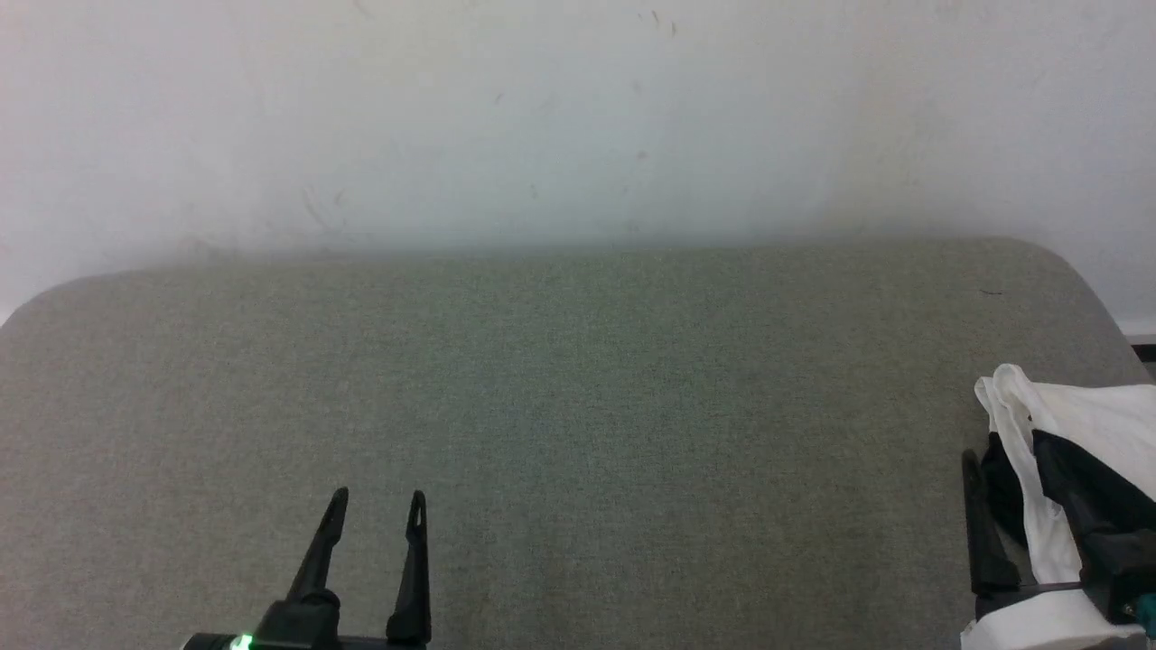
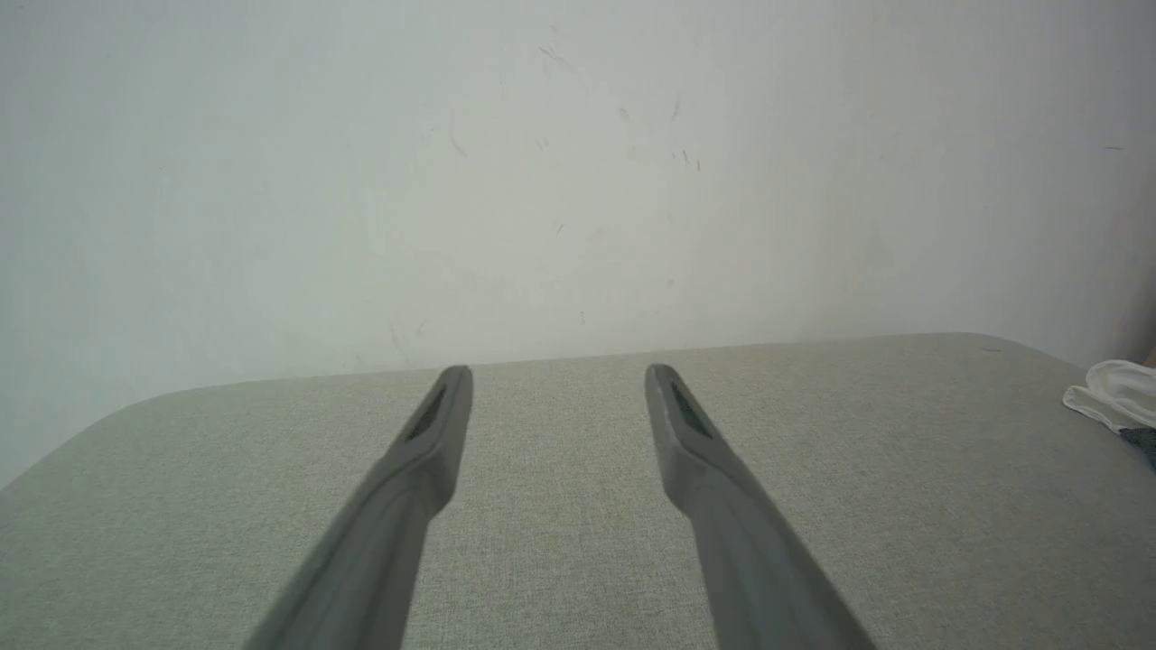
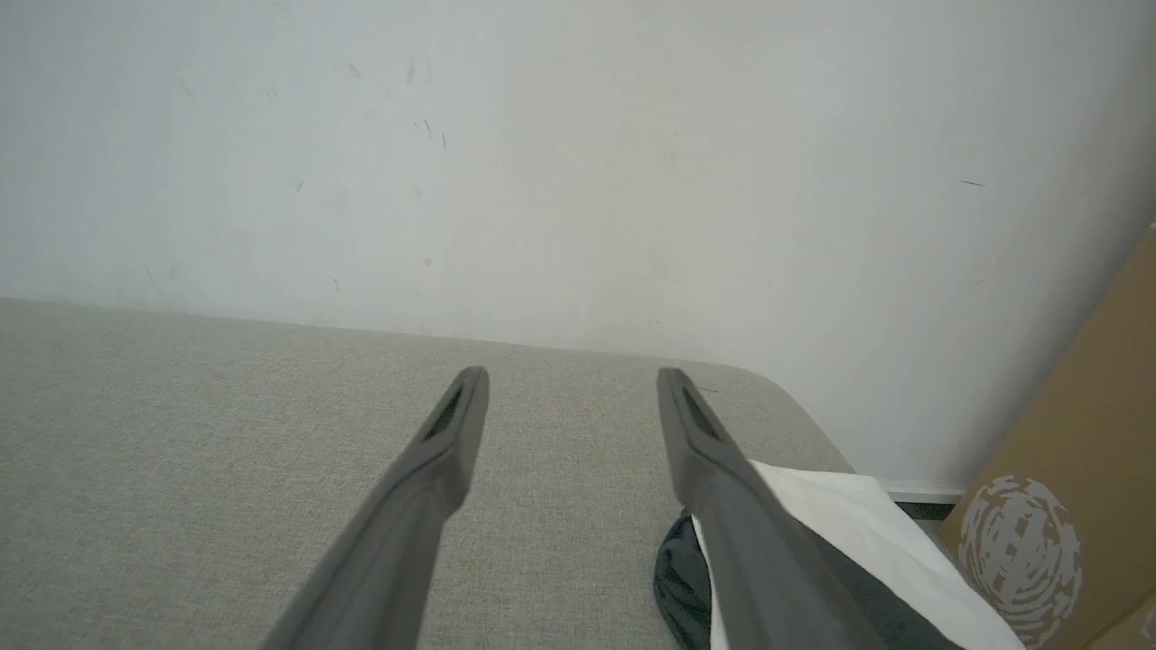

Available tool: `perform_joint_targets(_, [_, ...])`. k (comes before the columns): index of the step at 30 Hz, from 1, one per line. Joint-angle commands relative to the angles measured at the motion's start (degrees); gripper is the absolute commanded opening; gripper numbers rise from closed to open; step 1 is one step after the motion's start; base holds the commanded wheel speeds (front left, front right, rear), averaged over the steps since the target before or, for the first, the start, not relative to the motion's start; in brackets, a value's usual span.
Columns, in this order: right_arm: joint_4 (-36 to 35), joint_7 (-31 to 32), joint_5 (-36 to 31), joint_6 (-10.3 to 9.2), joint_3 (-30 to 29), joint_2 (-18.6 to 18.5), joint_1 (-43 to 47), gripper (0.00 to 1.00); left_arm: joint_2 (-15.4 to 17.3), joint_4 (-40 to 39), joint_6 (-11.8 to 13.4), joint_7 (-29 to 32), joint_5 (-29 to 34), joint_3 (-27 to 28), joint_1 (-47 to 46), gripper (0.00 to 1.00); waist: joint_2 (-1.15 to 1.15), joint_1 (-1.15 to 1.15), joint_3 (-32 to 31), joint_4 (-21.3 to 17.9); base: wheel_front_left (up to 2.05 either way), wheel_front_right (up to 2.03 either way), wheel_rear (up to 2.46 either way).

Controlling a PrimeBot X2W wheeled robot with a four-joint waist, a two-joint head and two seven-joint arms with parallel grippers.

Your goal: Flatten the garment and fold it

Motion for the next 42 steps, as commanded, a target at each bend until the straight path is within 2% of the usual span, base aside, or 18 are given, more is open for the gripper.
perform_joint_targets(1, [0.3,-0.4,-0.4,-0.05,0.1,0.3,0.6,1.00,-0.4,0.1,0.0,-0.3,0.1,0.0,0.5,1.00,0.00,0.01,-0.3,0.1,0.00,0.00,0.00])
perform_joint_targets(12, [0.9,-1.2,0.8,-0.05,0.4,0.4,0.3,1.00,-1.6,-0.6,-1.6,-0.3,1.7,0.9,0.1,1.00,0.00,0.01,0.7,0.3,0.00,0.00,0.00])
perform_joint_targets(13, [1.0,-0.8,0.6,-0.01,0.3,0.2,0.2,0.00,-1.4,-0.4,-1.4,0.0,1.4,0.7,0.1,0.00,0.00,0.01,0.6,0.3,0.00,0.00,0.00])
perform_joint_targets(42, [1.2,1.5,0.8,-0.01,1.9,0.2,-1.5,0.00,-3.3,0.9,-3.6,3.0,3.4,3.7,-2.0,0.00,0.00,0.02,1.2,0.1,0.00,0.00,0.00])
